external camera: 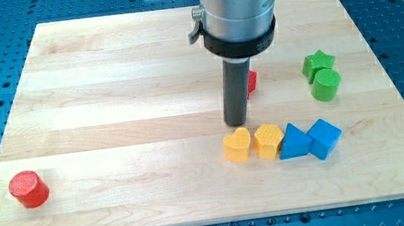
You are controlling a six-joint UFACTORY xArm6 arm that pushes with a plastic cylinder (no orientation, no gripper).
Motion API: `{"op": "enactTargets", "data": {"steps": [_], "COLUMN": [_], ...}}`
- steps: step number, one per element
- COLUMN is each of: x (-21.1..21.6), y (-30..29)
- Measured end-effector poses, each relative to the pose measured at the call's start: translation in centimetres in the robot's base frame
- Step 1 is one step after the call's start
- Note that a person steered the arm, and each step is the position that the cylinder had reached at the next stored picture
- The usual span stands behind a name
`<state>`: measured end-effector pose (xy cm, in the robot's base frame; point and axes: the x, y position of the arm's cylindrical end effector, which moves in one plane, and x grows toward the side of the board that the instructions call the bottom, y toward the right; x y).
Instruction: Slide the red star to the top side of the red circle
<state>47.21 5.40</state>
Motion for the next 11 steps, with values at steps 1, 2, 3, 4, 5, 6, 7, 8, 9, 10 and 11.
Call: {"op": "enactTargets", "data": {"steps": [1, 2, 3, 4, 5, 6, 7, 8, 9, 10, 11], "x": [-1.8, -3.4, -5.7, -5.6, -5.5, -7.7, -7.5, -5.3, -3.8, -3.8, -4.5], "y": [3.8, 4.1, 5.9, -1.5, -8.6, -7.0, -9.8, -16.3, -17.0, -17.0, -17.0]}}
